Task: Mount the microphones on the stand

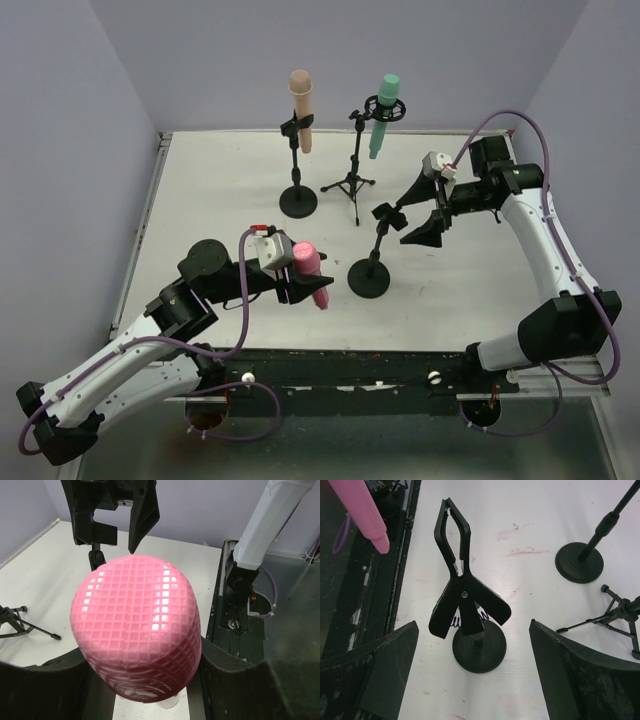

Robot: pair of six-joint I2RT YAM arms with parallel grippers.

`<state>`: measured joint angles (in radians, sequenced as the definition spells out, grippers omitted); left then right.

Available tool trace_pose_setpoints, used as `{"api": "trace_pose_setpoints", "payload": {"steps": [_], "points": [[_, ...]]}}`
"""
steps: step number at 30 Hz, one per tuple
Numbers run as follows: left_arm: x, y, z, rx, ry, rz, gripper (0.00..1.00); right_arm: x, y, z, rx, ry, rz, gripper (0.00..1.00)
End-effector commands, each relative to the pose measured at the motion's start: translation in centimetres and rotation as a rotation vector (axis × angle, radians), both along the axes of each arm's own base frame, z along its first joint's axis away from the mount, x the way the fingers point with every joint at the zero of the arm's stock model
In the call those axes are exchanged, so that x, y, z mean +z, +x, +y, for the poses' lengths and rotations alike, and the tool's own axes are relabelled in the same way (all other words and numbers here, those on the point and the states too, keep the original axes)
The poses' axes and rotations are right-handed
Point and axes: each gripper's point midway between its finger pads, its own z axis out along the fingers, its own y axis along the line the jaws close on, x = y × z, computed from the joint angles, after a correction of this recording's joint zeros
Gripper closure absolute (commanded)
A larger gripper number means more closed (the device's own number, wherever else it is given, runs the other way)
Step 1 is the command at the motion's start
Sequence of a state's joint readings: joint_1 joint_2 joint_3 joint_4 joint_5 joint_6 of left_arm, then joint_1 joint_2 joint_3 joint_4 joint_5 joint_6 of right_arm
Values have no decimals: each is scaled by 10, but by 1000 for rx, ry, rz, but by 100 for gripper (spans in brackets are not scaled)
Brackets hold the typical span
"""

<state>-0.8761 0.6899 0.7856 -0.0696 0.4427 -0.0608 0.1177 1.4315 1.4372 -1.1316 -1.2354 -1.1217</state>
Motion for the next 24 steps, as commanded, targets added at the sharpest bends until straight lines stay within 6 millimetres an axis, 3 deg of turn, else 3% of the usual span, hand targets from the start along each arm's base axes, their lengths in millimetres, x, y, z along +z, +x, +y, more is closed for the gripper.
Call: {"api": "trace_pose_setpoints", "payload": {"steps": [1,15,20,24], "points": [[21,-4,0,-22,-48,-33,100,12,-21,7,86,70,30,0],[25,-3,-4,-31,-52,-21,100,14,-14,27,123,71,43,3],[26,-3,-5,-35,-53,-23,100,12,-18,28,130,64,32,10],[30,-2,-5,-33,-48,-36,100,12,-20,26,120,55,23,26]]}}
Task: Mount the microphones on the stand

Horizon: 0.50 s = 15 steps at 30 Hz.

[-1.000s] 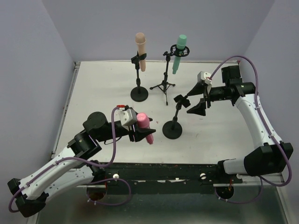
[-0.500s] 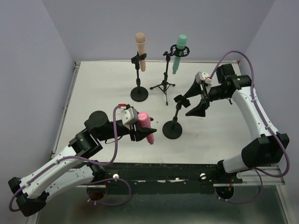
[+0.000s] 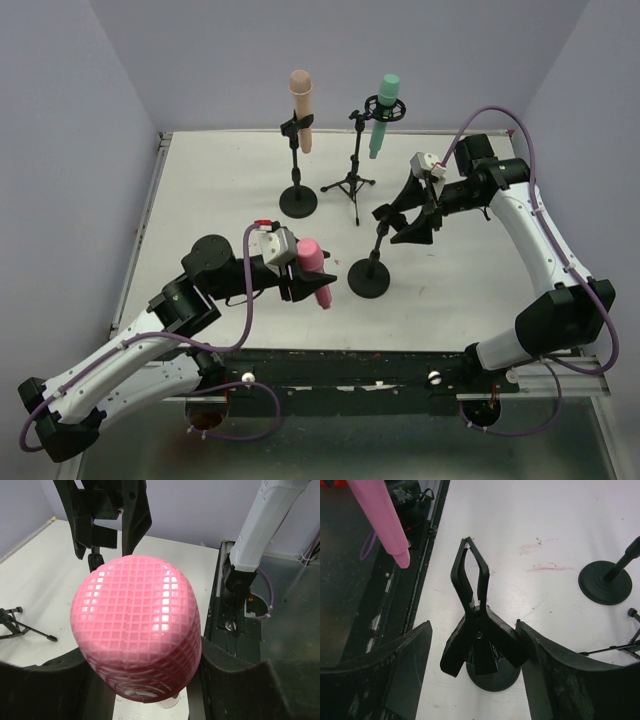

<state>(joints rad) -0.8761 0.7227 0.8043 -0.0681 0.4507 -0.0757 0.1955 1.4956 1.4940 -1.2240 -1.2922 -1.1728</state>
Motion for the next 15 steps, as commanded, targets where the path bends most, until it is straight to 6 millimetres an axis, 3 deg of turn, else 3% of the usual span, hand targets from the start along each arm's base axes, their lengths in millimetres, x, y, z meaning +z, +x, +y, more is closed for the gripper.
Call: {"api": "trace_pose_setpoints", "payload": {"steps": [1,3,7,9,15], "points": [[31,-3,1,-19,-52,-65,100,7,-4,1,4,14,-37,30],[35,0,0,-12,-40,-81,100,5,-4,0,-5,1,-45,36],[51,8,-2,5,0,-139,100,2,-5,-1,-16,-9,-51,58],[58,15,-5,14,25,-160,100,1,-7,-1,-12,-3,-44,65],[71,40,-16,48,134,-219,100,4,-10,-1,-10,8,-48,73]]}}
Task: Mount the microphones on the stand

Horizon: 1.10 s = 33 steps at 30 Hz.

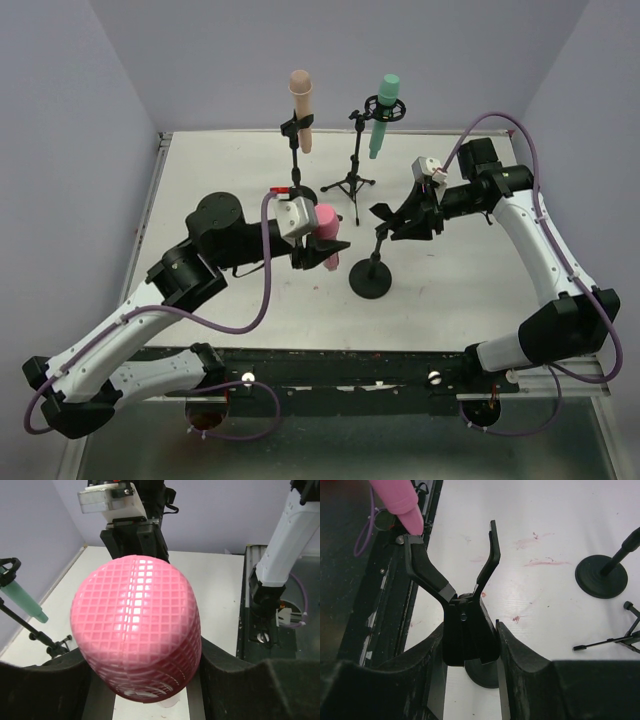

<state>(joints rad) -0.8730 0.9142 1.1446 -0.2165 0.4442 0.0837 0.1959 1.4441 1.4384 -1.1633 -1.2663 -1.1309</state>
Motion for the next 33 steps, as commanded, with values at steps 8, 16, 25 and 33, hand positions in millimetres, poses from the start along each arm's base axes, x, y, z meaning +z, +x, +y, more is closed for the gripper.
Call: {"api": "trace_pose_setpoints", "payload": {"steps": [8,16,25,33], "points": [[15,46,-30,21,207,-59,100,10,-10,2,12,33,-39,78],[31,62,-62,-19,236,11,100,8,-12,1,19,27,-53,81],[27,70,-92,-48,275,56,100,11,-15,1,21,32,-71,81],[11,67,-113,-87,310,85,100,13,-16,0,17,34,-80,83]]}}
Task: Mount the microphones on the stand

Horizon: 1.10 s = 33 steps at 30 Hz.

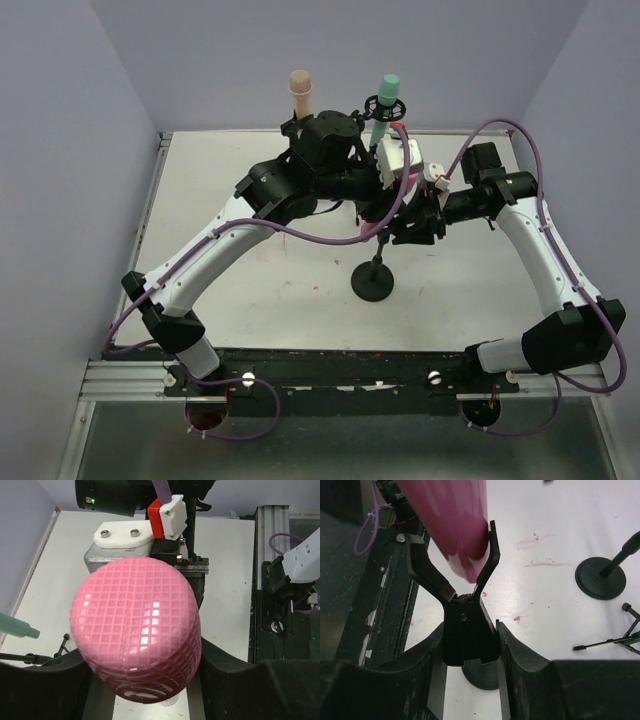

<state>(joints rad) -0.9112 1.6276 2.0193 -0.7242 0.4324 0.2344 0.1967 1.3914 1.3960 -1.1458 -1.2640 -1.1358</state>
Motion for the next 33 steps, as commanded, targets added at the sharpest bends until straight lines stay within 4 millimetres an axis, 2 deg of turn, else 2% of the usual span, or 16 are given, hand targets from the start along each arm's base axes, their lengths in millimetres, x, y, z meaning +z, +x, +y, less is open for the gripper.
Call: {"api": "trace_pose_setpoints", "payload": {"steps": [1,11,15,23,26,29,33], "points": [[-2,-9,-9,-40,6,25,100,12,-7,2,16,32,-47,83],[-28,-2,-16,-26,72,46,100,15,-10,2,16,44,-46,86],[-30,1,-21,-26,74,55,100,15,-11,3,20,53,-42,90],[-39,2,-26,-24,98,70,100,16,-13,4,26,64,-43,90],[-44,4,-26,-14,120,69,100,15,-14,4,27,66,-37,88],[-49,5,-26,2,144,61,100,15,-14,4,29,71,-34,80],[-49,2,-30,0,155,44,100,15,-15,4,31,77,-32,79]]}}
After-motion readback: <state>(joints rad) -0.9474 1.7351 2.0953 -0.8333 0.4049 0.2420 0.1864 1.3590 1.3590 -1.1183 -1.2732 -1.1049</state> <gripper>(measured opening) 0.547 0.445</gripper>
